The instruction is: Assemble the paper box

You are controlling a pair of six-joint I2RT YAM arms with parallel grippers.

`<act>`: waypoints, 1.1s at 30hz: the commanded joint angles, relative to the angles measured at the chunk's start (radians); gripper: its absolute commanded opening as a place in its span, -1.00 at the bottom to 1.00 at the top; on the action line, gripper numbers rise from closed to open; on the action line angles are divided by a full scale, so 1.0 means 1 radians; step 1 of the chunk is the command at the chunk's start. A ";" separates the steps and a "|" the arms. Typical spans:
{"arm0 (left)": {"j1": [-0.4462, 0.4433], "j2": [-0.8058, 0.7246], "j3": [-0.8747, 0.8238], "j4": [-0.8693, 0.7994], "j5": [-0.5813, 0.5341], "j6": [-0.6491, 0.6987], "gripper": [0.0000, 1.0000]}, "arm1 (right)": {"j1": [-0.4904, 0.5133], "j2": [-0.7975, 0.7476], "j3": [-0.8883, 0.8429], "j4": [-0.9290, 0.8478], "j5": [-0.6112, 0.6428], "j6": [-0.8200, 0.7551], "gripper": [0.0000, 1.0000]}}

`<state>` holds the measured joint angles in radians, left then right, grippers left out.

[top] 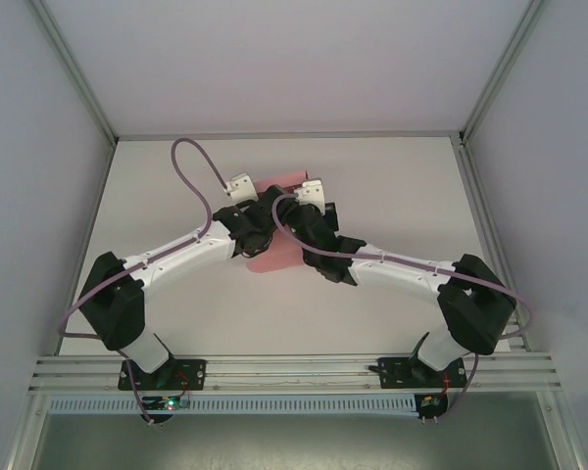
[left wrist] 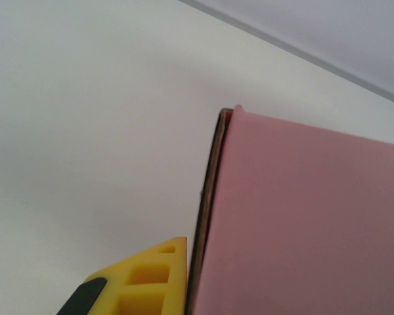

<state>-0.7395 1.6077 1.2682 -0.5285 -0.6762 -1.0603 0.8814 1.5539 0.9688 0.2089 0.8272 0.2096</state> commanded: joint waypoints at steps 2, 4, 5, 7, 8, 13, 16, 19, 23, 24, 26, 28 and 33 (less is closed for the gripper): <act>0.057 0.008 -0.017 -0.198 -0.267 -0.132 -1.00 | -0.022 -0.030 -0.025 -0.107 0.214 0.034 -1.00; 0.060 0.002 -0.020 -0.232 -0.299 -0.151 -0.99 | -0.032 -0.031 -0.026 -0.122 0.221 0.051 -1.00; 0.059 -0.001 -0.027 -0.236 -0.311 -0.148 -0.98 | -0.039 -0.036 -0.030 -0.121 0.206 0.059 -1.00; 0.062 -0.017 -0.043 -0.241 -0.318 -0.150 -0.97 | -0.049 -0.045 -0.041 -0.110 0.184 0.071 -1.00; 0.061 -0.026 -0.055 -0.224 -0.317 -0.136 -0.98 | -0.052 -0.049 -0.042 -0.107 0.181 0.070 -1.00; 0.061 -0.117 -0.174 0.064 -0.165 0.081 -1.00 | -0.050 -0.065 -0.046 -0.055 0.114 0.013 -0.76; 0.060 -0.135 -0.196 0.145 -0.081 0.166 -1.00 | -0.047 -0.102 -0.079 0.046 -0.004 -0.044 -0.24; 0.062 -0.141 -0.203 0.175 -0.030 0.227 -1.00 | -0.056 -0.182 -0.119 0.109 -0.189 -0.062 -0.06; 0.078 -0.165 -0.256 0.273 0.081 0.335 -1.00 | -0.083 -0.346 -0.200 0.170 -0.496 -0.065 0.44; 0.092 -0.171 -0.266 0.285 0.119 0.356 -1.00 | -0.096 -0.395 -0.221 0.168 -0.601 -0.068 0.69; 0.128 -0.180 -0.273 0.293 0.201 0.410 -1.00 | -0.113 -0.487 -0.259 0.167 -0.754 -0.065 0.96; 0.167 -0.193 -0.272 0.295 0.284 0.472 -1.00 | -0.124 -0.589 -0.305 0.162 -0.856 -0.065 0.97; 0.232 -0.202 -0.197 0.244 0.723 0.993 -1.00 | -0.158 -0.835 -0.381 0.017 -0.760 -0.004 0.97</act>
<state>-0.5220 1.4342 1.0008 -0.2668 -0.2455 -0.4313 0.7494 0.8043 0.6224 0.3130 0.0982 0.1638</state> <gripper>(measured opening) 0.084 0.982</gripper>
